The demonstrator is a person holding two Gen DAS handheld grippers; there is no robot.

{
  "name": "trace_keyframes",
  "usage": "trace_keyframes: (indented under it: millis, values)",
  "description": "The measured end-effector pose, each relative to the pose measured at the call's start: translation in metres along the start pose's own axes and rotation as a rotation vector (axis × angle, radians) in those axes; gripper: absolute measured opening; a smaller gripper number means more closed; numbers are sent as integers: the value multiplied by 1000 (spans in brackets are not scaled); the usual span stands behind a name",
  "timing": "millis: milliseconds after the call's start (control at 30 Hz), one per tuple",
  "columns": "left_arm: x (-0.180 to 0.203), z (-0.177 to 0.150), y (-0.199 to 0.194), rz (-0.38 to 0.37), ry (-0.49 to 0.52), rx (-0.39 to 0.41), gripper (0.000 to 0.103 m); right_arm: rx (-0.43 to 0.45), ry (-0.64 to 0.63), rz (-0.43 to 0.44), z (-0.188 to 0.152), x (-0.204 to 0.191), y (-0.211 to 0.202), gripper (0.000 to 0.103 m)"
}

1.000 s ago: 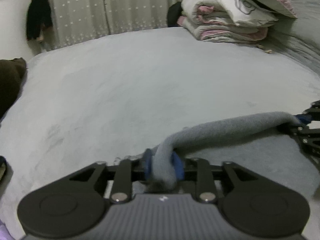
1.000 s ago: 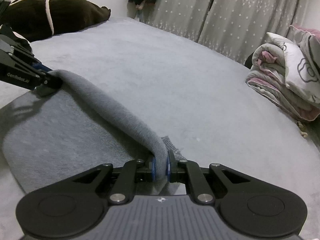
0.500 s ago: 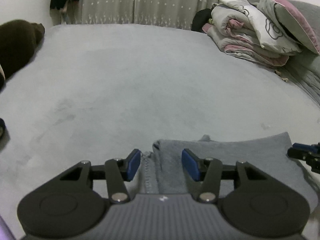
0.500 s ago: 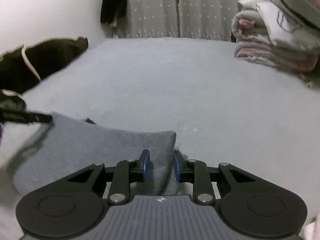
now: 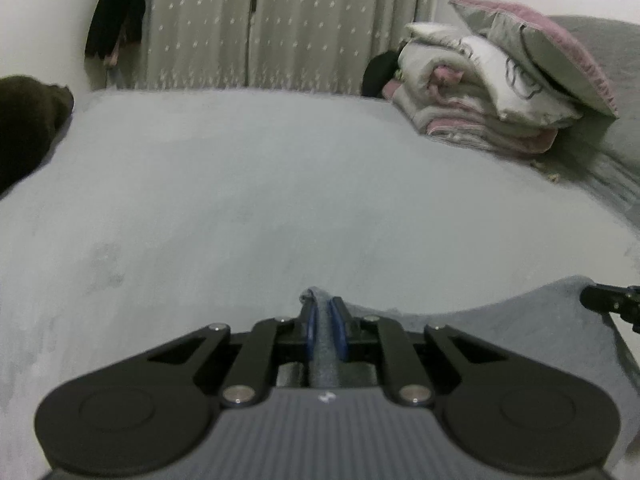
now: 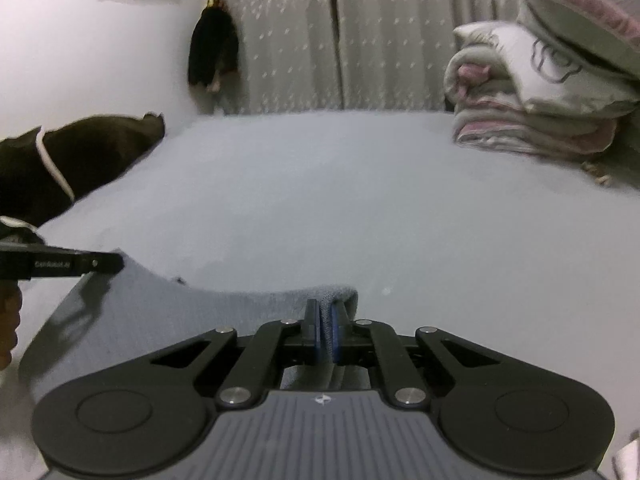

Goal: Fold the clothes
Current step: 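Open both grippers and release the folded sweater, then withdraw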

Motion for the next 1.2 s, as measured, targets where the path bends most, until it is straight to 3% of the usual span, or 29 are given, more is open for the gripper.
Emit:
trace_keyframes:
  millis: [100, 267, 367, 467, 533, 667, 800, 900, 1100, 1200]
  values:
    - [2, 8, -5, -5, -4, 53, 9, 36, 9, -34, 1, -1, -5, 6]
    - [10, 8, 5, 36, 28, 33, 12, 82, 16, -103, -1, -4, -10, 6]
    - [15, -4, 29, 92, 92, -63, 14, 29, 0, -155, -10, -5, 4, 6]
    - [16, -9, 35, 95, 123, -57, 14, -49, -41, -171, -27, -3, 22, 6]
    - [13, -4, 29, 83, 100, -44, 17, -36, -40, -163, -21, -1, 16, 7]
    - [8, 6, 10, 83, 32, -33, 30, 13, 27, -142, -1, 11, -5, 22]
    - [6, 12, -9, 92, -24, -47, 30, 20, 70, -103, 13, 18, -30, 25]
    - [27, 6, -31, 31, -11, -54, 33, -18, 65, -34, 12, 15, -45, 25]
    - [81, -23, -52, -79, 79, -97, 34, -123, -77, 111, -22, -21, -60, 25]
    - [92, -36, -45, -62, 121, -131, 37, -213, -147, 102, -48, -42, -45, 25]
Point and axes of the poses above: each gripper's, at about its wrist camera, not at the fingertips, and y roughly the way its jaws point, x to its right, z to its top, the point moved 3 cm from there along y, roughly the way its jaws point, and after that the axes turned 11 degrees about y, right-handed, at the moved point
